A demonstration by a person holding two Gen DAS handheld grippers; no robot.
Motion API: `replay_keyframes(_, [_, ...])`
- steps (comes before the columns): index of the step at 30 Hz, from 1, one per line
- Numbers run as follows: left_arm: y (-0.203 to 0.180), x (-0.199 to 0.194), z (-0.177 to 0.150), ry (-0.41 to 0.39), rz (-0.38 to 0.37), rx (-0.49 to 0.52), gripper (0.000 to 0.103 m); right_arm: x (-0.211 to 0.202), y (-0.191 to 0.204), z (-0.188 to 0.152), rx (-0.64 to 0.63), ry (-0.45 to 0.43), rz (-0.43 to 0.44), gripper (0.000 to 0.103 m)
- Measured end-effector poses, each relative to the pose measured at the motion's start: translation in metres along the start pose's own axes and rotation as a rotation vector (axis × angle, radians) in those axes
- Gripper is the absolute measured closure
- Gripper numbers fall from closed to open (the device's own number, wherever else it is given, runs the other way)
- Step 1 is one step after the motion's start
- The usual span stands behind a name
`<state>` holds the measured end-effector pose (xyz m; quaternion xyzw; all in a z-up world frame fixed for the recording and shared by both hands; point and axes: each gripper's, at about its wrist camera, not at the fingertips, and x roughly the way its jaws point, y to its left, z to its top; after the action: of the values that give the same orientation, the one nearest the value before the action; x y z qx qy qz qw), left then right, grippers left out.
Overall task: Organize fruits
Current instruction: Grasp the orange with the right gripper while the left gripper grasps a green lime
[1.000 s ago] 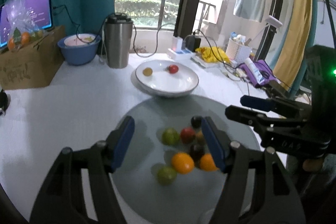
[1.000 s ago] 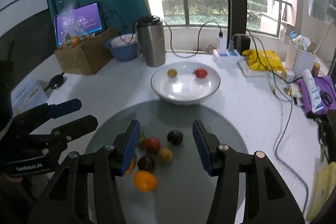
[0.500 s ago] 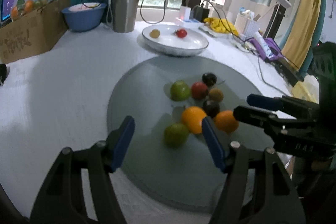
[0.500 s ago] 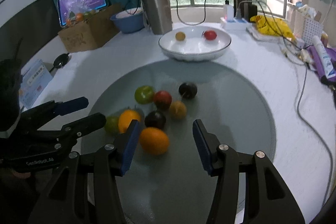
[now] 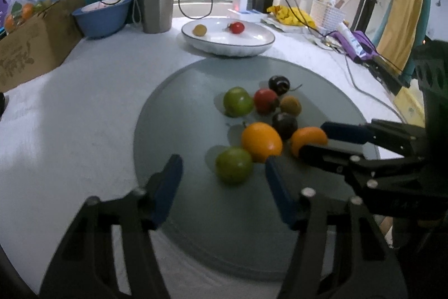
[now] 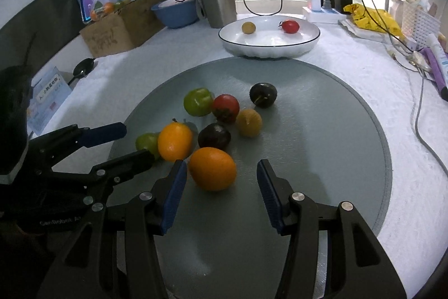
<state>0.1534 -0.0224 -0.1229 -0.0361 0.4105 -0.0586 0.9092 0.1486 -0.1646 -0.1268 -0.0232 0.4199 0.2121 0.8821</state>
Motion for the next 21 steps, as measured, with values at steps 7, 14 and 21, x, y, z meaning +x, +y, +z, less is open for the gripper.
replay_keyframes(7, [0.002,0.007,0.0,0.016,-0.01,0.007,0.056,0.008,0.001,-0.001,-0.013,0.006,0.002,0.048])
replay_keyframes(14, [-0.002,0.012,0.003,0.025,-0.032,0.015,0.073,0.011,0.003,-0.001,-0.031,0.003,-0.002,0.06])
replay_keyframes(21, [0.0,0.011,0.004,0.024,-0.042,0.004,0.074,0.011,0.006,-0.002,-0.063,0.003,-0.006,0.065])
